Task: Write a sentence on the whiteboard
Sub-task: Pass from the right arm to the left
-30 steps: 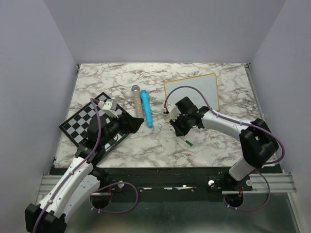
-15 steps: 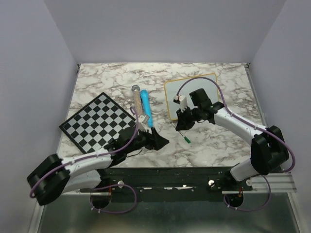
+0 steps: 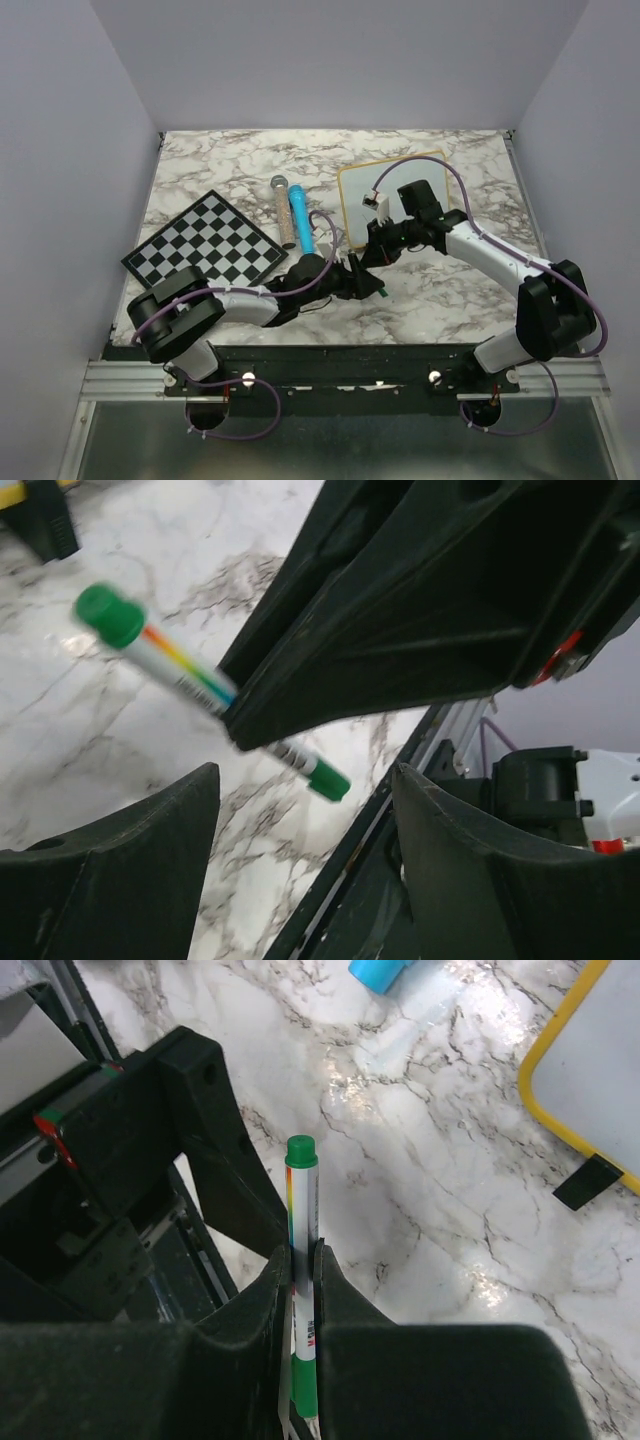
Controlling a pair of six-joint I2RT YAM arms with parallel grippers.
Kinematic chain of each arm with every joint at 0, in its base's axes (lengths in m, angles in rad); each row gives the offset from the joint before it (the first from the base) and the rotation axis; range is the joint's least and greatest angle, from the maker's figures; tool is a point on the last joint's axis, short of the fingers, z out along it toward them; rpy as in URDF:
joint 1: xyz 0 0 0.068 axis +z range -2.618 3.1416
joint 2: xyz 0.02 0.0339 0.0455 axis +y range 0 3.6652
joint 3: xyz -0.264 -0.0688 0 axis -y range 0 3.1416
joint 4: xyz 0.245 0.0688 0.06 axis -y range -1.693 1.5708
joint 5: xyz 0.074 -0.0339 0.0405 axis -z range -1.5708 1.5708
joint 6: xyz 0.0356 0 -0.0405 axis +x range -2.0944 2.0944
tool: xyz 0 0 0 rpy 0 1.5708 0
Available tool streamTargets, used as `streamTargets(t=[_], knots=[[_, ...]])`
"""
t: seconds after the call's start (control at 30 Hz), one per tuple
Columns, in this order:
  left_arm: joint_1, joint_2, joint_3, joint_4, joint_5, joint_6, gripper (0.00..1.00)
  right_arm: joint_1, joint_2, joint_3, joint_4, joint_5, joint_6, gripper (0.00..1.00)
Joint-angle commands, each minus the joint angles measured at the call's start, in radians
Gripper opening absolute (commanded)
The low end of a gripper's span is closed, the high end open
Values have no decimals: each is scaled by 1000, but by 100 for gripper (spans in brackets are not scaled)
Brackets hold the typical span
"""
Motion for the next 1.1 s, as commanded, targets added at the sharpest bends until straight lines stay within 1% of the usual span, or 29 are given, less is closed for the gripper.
streamTargets(t=[0.0, 0.1, 0.23, 0.33, 0.37, 0.5, 0.53, 0.6, 0.67, 0.7, 0.73, 0.77, 0.83, 0.87, 0.9, 0.93, 0.97, 1.0, 1.03, 1.07], knots=[[-16, 65, 34, 166, 22, -36, 75, -19, -15, -14, 25, -88, 32, 1], [-18, 109, 22, 235, 47, -68, 70, -34, -21, -19, 32, -108, 43, 1], [-20, 149, 21, 286, 71, -91, 57, -48, -27, -24, 40, -125, 51, 1], [-21, 151, 28, 284, 77, -90, 51, -57, -27, -27, 45, -126, 51, 1], [-23, 149, 33, 280, 77, -88, 50, -62, -27, -27, 46, -128, 76, 1], [-24, 138, 34, 263, 83, -80, 44, -80, -29, -34, 55, -129, 89, 1], [-24, 134, 34, 260, 83, -77, 41, -85, -32, -40, 64, -132, 96, 1], [-24, 132, 34, 249, 86, -68, 37, -94, -38, -45, 72, -142, 103, 1], [-24, 129, 37, 237, 91, -57, 21, -97, -39, -48, 77, -157, 106, 1], [-26, 128, 39, 223, 93, -53, 16, -99, -41, -48, 80, -161, 107, 1], [-23, 121, 39, 214, 96, -47, 4, -99, -41, -50, 78, -169, 106, 1], [-23, 114, 41, 203, 94, -39, 0, -100, -41, -50, 80, -174, 103, 1], [-18, 86, 39, 154, 90, 2, 0, -100, -41, -50, 78, -197, 86, 2], [-15, 74, 41, 131, 93, 19, 0, -100, -41, -48, 77, -206, 78, 4], [-12, 60, 39, 73, 93, 63, 0, -100, -44, -47, 75, -212, 69, 6], [-9, 28, 42, 34, 93, 91, 0, -100, -52, -47, 68, -223, 31, 8], [-3, 8, 47, -4, 96, 119, 0, -100, -55, -45, 60, -224, 15, 17], [2, -12, 48, -89, 99, 149, 0, -102, -61, -44, 52, -229, -1, 27], [6, -52, 51, -127, 103, 204, 0, -104, -73, -42, 40, -240, -30, 35], [13, -73, 56, -166, 109, 235, 0, -105, -79, -42, 37, -243, -41, 51]])
